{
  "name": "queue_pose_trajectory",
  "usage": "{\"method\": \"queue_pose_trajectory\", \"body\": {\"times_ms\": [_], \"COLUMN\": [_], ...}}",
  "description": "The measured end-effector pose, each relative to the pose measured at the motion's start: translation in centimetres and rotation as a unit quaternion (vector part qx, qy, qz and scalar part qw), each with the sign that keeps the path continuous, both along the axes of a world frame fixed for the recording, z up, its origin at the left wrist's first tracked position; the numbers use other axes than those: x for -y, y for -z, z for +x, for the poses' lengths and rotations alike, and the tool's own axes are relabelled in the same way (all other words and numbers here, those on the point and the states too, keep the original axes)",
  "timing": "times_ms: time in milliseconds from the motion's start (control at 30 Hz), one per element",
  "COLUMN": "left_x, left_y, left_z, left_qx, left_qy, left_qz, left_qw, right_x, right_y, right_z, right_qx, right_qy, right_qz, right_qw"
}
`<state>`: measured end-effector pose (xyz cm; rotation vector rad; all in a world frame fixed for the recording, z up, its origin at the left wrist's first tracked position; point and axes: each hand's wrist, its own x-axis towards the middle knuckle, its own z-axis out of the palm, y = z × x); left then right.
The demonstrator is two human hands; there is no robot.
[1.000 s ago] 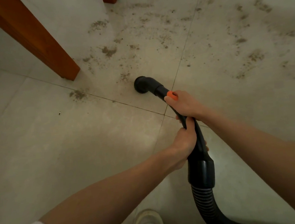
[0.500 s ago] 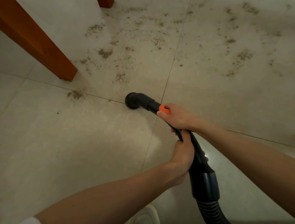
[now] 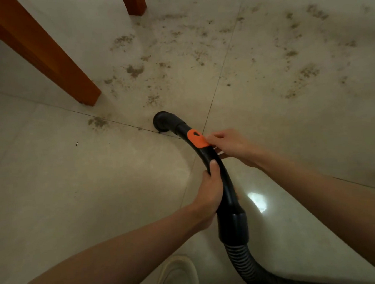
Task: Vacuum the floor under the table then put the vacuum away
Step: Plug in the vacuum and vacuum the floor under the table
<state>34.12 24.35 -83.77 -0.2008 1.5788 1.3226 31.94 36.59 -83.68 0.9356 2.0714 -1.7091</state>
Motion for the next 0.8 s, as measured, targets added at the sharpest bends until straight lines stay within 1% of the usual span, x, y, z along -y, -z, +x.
{"method": "queue_pose_trajectory", "body": {"times_ms": [100, 167, 200, 300, 367, 467, 667, 733, 800], "left_x": [-0.2, -0.4, -0.4, -0.3, -0.3, -0.4, -0.1, -0.2, -0.4], "left_y": [-0.3, -0.7, -0.9, -1.2, -1.5, -1.9, -2.6, -3.2, -3.9], "left_z": [-1.3, -2.3, -2.8, -3.5, -3.4, -3.0, -3.6, -4.2, -5.4], "left_qx": [-0.023, -0.033, -0.041, -0.066, -0.066, -0.063, -0.075, -0.077, -0.057], "left_qy": [-0.045, -0.065, -0.061, -0.037, -0.024, 0.000, -0.004, -0.024, -0.089], "left_qz": [-0.017, -0.044, -0.060, -0.096, -0.106, -0.101, -0.084, -0.057, -0.028], "left_qw": [0.999, 0.996, 0.996, 0.993, 0.992, 0.993, 0.994, 0.995, 0.994], "right_x": [-0.6, -0.3, 0.2, 2.3, 3.1, 3.6, 4.8, 4.6, 4.4], "right_y": [0.1, 0.2, 0.2, 0.3, 0.1, -0.4, -1.2, -1.6, -2.0], "right_z": [2.2, 4.2, 5.2, 7.5, 7.9, 7.9, 8.4, 8.1, 7.5], "right_qx": [0.029, 0.055, 0.062, 0.057, 0.050, 0.017, -0.057, -0.073, -0.081], "right_qy": [0.065, 0.078, 0.066, -0.022, -0.036, -0.026, 0.050, 0.045, 0.002], "right_qz": [0.004, -0.035, -0.056, -0.099, -0.111, -0.095, -0.088, -0.061, 0.002], "right_qw": [0.997, 0.995, 0.994, 0.993, 0.992, 0.995, 0.993, 0.994, 0.997]}}
